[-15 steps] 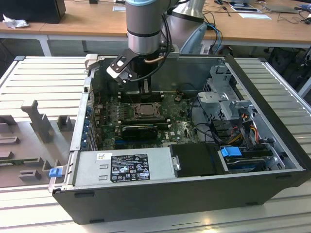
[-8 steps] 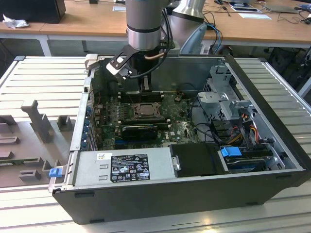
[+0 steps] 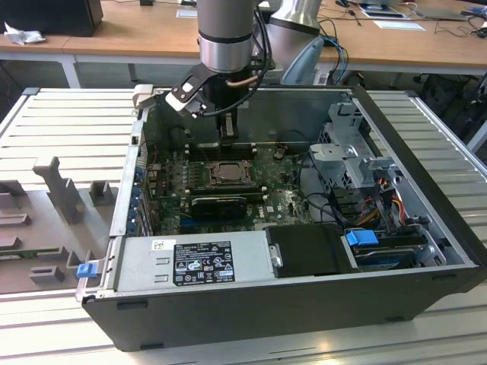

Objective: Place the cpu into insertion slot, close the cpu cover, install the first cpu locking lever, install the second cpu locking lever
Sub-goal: 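Install the first cpu locking lever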

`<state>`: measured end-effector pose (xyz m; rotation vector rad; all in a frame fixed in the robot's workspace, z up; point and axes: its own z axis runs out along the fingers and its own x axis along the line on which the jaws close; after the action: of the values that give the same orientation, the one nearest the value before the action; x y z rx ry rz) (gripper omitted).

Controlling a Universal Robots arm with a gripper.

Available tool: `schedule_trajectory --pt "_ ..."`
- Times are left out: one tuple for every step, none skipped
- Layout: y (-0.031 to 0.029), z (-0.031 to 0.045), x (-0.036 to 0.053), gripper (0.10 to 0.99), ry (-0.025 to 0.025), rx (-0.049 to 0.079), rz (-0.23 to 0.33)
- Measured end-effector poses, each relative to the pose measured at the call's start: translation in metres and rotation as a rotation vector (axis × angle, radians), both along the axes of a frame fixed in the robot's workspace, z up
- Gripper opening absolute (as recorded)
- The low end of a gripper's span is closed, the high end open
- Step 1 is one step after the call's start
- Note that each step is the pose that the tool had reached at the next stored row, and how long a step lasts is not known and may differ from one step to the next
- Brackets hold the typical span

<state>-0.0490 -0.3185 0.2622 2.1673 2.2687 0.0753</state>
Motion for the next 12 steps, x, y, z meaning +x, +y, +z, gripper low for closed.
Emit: schedule_trajectory --pt "0.0000 0.0017 0.0000 0.106 0.0000 0.000 0.000" --pt "0.0000 0.0027 0.0000 0.106 0.0000 0.000 0.000" --pt "0.0000 0.0045 0.0000 0.106 0.0000 0.000 0.000" --pt "0.0000 0.0076 0.0000 0.106 0.0000 0.000 0.000" --pt "0.0000 0.0091 0.0000 0.106 0.0000 0.000 0.000" --pt "0.0000 0.0100 0.0000 0.106 0.0000 0.000 0.000" --pt "0.0000 0.0121 0.0000 0.106 0.0000 0.000 0.000" --pt "0.0000 0.0137 0.0000 0.106 0.0000 0.000 0.000" --pt "0.0000 0.0146 0.0000 0.106 0.0000 0.000 0.000" --pt "0.0000 0.0158 0.0000 0.106 0.0000 0.000 0.000" --pt "0.0000 0.0177 0.0000 0.106 0.0000 0.000 0.000" --pt "0.0000 0.0197 0.0000 0.106 0.0000 0.000 0.000"
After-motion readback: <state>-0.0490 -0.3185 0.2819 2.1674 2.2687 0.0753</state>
